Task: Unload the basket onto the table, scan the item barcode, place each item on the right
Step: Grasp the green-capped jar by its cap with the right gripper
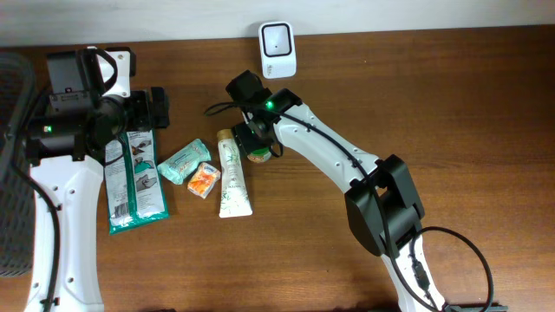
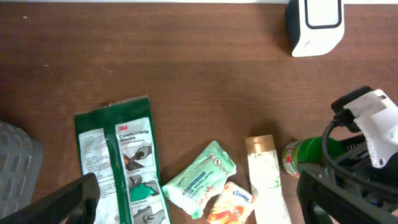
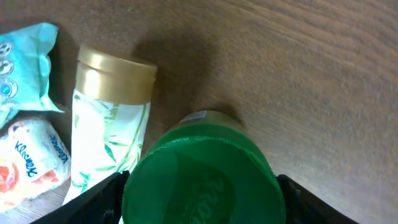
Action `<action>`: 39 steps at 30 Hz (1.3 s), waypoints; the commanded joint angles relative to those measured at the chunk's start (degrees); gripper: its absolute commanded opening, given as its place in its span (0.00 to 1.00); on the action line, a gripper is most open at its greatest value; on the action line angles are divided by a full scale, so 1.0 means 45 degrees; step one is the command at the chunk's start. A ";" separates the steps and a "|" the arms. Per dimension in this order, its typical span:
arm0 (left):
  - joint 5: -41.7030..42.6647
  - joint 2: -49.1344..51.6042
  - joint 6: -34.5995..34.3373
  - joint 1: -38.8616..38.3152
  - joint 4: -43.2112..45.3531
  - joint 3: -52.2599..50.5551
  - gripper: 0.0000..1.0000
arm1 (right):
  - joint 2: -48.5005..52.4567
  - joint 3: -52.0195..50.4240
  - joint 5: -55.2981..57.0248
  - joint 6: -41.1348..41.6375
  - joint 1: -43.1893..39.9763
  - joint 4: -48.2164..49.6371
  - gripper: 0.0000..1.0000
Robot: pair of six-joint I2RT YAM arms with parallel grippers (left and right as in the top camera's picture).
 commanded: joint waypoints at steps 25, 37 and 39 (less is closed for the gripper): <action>0.0136 0.0019 0.0112 0.0000 0.0044 0.0165 0.99 | 0.0083 0.0379 0.0447 0.1010 -0.1443 -0.1336 0.51; 0.0136 0.0019 0.0112 0.0000 0.0044 0.0165 0.99 | -0.0345 0.1127 -0.1943 -0.8621 -0.1443 -0.3405 0.56; 0.0136 0.0019 0.0112 0.0000 0.0044 0.0165 0.99 | -0.0345 0.1122 -0.1919 -1.0161 -0.1486 -0.3633 0.57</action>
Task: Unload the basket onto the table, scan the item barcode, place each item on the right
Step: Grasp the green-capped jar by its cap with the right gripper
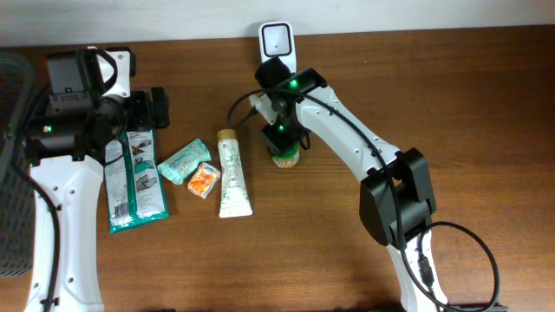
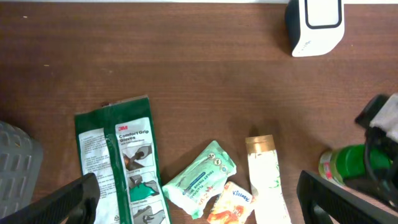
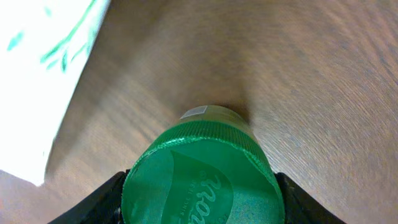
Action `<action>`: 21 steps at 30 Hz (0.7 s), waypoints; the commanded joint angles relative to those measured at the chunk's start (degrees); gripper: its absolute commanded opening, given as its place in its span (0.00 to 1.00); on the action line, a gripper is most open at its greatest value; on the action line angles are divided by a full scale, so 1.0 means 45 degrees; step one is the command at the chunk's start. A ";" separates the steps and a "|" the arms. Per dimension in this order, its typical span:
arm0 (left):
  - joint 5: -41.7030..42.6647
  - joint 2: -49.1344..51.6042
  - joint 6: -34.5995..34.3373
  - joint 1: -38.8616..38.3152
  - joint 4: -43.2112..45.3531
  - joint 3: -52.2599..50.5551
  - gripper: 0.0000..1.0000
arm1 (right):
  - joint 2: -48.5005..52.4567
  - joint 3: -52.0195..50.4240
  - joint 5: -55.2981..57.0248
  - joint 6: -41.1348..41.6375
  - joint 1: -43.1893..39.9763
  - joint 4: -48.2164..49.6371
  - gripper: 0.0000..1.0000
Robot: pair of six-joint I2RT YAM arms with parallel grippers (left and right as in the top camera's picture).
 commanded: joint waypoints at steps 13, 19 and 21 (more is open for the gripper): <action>0.0136 0.0019 0.0112 0.0000 0.0044 0.0165 0.99 | -0.0384 0.0345 -0.2108 -0.1122 -0.1885 0.0029 0.96; 0.0136 0.0019 0.0117 0.0000 0.0044 0.0165 0.99 | -0.0389 0.0588 -0.2045 0.6314 -0.1880 0.0058 0.98; 0.0136 0.0019 0.0112 0.0000 0.0044 0.0165 0.99 | -0.0389 0.0588 -0.1195 0.8140 -0.1787 0.0034 0.98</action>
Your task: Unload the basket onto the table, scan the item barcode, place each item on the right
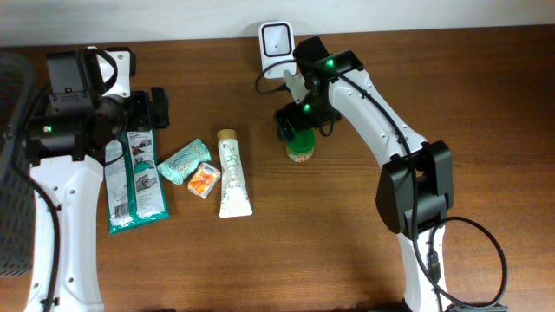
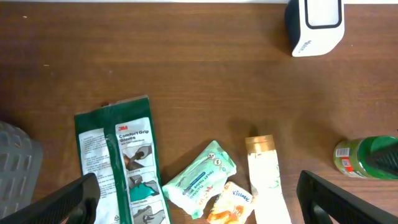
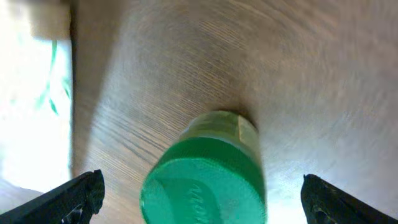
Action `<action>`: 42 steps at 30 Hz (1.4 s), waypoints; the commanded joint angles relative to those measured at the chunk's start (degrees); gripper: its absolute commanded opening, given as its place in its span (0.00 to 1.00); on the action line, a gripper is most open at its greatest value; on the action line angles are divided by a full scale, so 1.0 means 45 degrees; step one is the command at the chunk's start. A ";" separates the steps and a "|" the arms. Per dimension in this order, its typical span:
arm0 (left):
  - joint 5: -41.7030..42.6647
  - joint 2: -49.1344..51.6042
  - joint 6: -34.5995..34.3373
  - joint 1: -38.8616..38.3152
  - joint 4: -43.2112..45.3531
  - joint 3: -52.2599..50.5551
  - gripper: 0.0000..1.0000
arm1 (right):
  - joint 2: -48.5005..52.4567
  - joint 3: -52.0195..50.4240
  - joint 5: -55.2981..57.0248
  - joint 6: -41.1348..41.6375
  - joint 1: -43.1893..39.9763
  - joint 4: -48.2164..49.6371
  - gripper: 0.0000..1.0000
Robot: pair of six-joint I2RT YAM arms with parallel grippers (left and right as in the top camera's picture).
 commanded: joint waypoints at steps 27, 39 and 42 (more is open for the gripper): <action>0.0131 0.0019 0.0112 0.0000 0.0049 0.0165 0.99 | -0.0010 0.1200 0.2875 0.3356 0.1112 -0.0743 0.42; 0.0131 0.0019 0.0112 0.0000 0.0049 0.0165 0.99 | -0.0024 0.1268 0.1598 -0.0743 0.1258 -0.4231 0.98; 0.0131 0.0019 0.0112 0.0000 0.0049 0.0165 0.99 | -0.0024 0.0248 0.1593 -0.0729 0.1263 -0.3750 0.98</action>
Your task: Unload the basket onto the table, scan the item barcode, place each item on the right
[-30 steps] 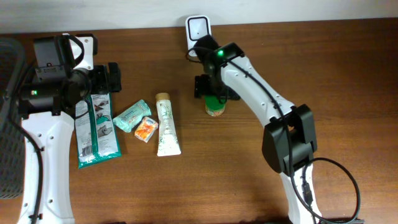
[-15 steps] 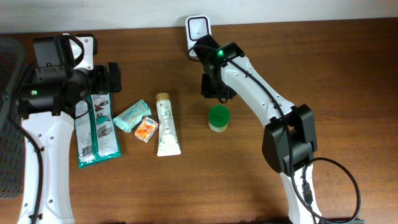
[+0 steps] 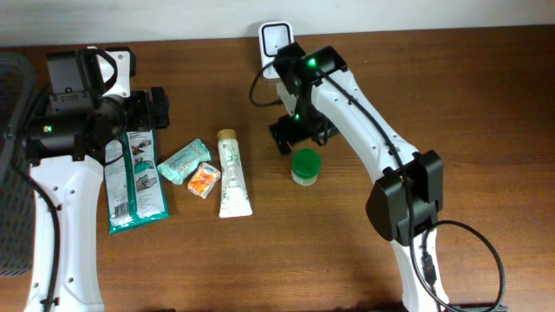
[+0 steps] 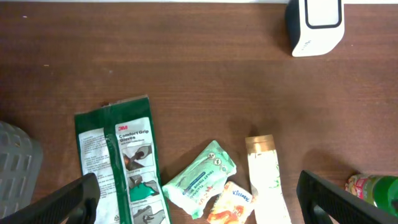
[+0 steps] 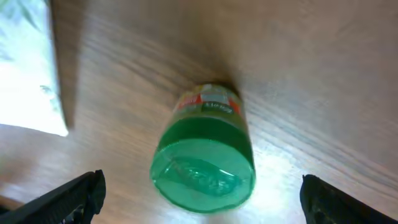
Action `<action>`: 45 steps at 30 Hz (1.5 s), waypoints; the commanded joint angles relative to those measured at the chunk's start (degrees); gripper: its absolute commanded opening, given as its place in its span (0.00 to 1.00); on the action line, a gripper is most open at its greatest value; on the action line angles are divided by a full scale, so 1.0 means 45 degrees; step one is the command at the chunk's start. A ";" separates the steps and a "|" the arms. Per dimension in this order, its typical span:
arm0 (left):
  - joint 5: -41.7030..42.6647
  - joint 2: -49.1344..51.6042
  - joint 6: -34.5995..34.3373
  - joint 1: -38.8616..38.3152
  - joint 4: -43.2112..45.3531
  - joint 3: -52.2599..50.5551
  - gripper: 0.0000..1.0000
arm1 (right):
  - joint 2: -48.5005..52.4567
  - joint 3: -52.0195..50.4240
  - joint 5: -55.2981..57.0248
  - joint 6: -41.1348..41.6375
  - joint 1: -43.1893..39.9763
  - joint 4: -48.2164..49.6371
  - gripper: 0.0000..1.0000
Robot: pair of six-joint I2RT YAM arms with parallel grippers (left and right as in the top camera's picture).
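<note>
A small jar with a green lid (image 3: 305, 165) stands upright on the wooden table, right of the other items; it also shows at the left wrist view's right edge as the jar (image 4: 373, 190). My right gripper (image 3: 293, 135) hangs open just behind it, and in its own view the jar (image 5: 205, 155) lies below the spread right gripper (image 5: 202, 202), untouched. The white barcode scanner (image 3: 277, 37) stands at the back edge, behind that arm. My left gripper (image 3: 156, 108) is open at the far left, holding nothing, over the packets below the left gripper (image 4: 199, 205).
Left of the jar lie a white tube with a gold cap (image 3: 231, 176), an orange Kleenex pack (image 3: 203, 181), a mint tissue pack (image 3: 184, 162) and a green 3M glove packet (image 3: 133, 179). A dark mesh basket (image 3: 13, 165) is at the left edge.
The jar stands a little nearer the front edge, clear of my right gripper. That gripper is still open and has shifted back and left, higher over the jar. The left arm is unchanged.
My right gripper was shut on the jar's green lid beside the tube's cap. Then it held the jar further right, in front of the scanner. Later the fingers were open with the jar below them, and now the jar stands alone on the table.
</note>
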 commanded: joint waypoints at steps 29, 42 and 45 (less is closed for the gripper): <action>0.0136 0.0019 0.0117 0.0000 0.0049 0.0165 0.99 | -0.0015 -0.0306 0.0627 -1.1793 -0.0117 0.2992 0.53; 0.0136 0.0019 0.0112 0.0000 0.0049 0.0165 0.99 | 0.0019 -0.1768 0.0330 -1.6053 -0.0481 0.3191 0.98; 0.0136 0.0019 0.0112 0.0000 0.0049 0.0165 0.99 | 0.0019 -0.1501 0.0355 -1.4498 -0.0447 0.3424 0.98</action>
